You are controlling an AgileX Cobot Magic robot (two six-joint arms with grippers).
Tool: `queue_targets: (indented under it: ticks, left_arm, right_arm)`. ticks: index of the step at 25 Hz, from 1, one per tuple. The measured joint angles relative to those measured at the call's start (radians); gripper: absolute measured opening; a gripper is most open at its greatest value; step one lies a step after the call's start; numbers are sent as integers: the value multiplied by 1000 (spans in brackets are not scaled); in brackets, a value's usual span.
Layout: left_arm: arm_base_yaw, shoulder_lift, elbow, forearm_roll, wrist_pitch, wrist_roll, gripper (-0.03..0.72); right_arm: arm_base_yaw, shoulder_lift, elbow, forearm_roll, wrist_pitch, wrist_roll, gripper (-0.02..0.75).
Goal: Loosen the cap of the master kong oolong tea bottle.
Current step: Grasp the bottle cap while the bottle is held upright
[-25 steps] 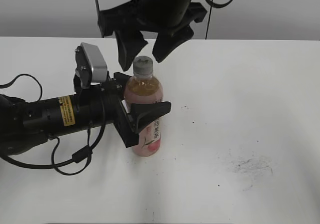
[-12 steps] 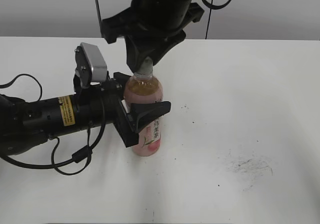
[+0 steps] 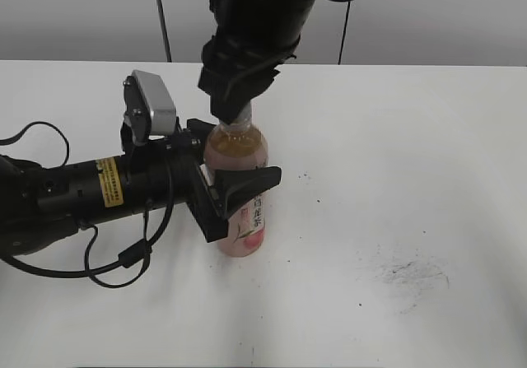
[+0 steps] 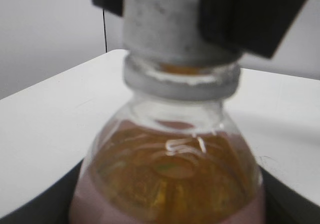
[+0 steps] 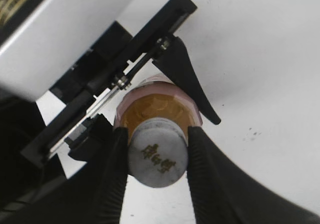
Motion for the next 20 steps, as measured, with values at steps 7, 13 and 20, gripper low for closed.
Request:
queue_targets:
  ticks: [7, 13, 20]
  left_arm:
    - [0, 0, 0, 1, 0, 2, 445]
    - [0, 0, 0, 6, 0, 2, 445]
    - [0, 0, 0, 6, 0, 2, 445]
  right_arm:
    - [0, 0, 0, 6, 0, -562, 273]
    - [0, 0, 0, 14, 7, -1087, 273]
    - [0, 0, 0, 16, 11, -1588, 273]
